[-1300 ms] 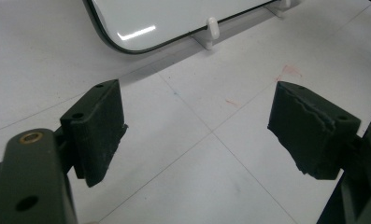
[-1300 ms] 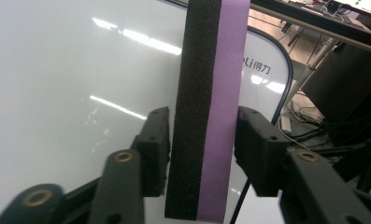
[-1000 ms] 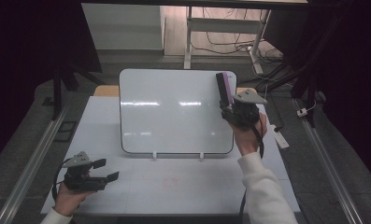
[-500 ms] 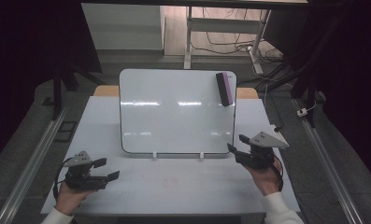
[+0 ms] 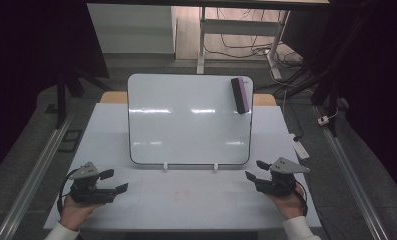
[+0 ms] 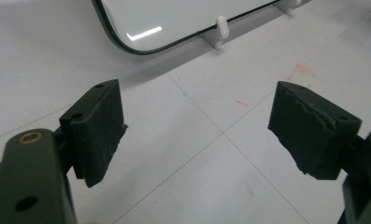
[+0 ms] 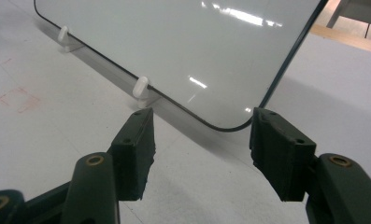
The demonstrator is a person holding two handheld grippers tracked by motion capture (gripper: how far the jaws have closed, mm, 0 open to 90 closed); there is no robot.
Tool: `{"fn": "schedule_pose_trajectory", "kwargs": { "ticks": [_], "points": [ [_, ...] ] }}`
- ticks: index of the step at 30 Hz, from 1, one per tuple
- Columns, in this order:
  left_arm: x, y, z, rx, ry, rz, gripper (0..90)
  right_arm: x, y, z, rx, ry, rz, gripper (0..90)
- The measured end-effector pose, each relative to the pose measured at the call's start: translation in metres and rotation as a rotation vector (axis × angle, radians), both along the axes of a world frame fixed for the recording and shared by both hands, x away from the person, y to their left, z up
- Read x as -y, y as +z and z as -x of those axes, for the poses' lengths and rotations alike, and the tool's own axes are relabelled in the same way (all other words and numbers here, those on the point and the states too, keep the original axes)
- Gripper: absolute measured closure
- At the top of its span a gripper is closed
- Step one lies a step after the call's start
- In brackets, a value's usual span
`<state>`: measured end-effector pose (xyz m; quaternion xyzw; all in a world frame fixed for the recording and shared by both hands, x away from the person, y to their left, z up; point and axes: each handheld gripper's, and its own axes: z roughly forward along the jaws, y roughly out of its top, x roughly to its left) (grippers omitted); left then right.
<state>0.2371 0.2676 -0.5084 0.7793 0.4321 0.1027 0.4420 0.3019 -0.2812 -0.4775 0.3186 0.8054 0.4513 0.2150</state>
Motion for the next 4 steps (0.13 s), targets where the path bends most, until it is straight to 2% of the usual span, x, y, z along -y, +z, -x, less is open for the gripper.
{"fn": "schedule_pose_trajectory", "kwargs": {
  "ticks": [4],
  "points": [
    [0.0007,-0.0004,-0.0001,0.003,-0.004,-0.006,18.4,0.0,0.0005,0.0009,0.012,0.006,0.001,38.6]
  ]
}}
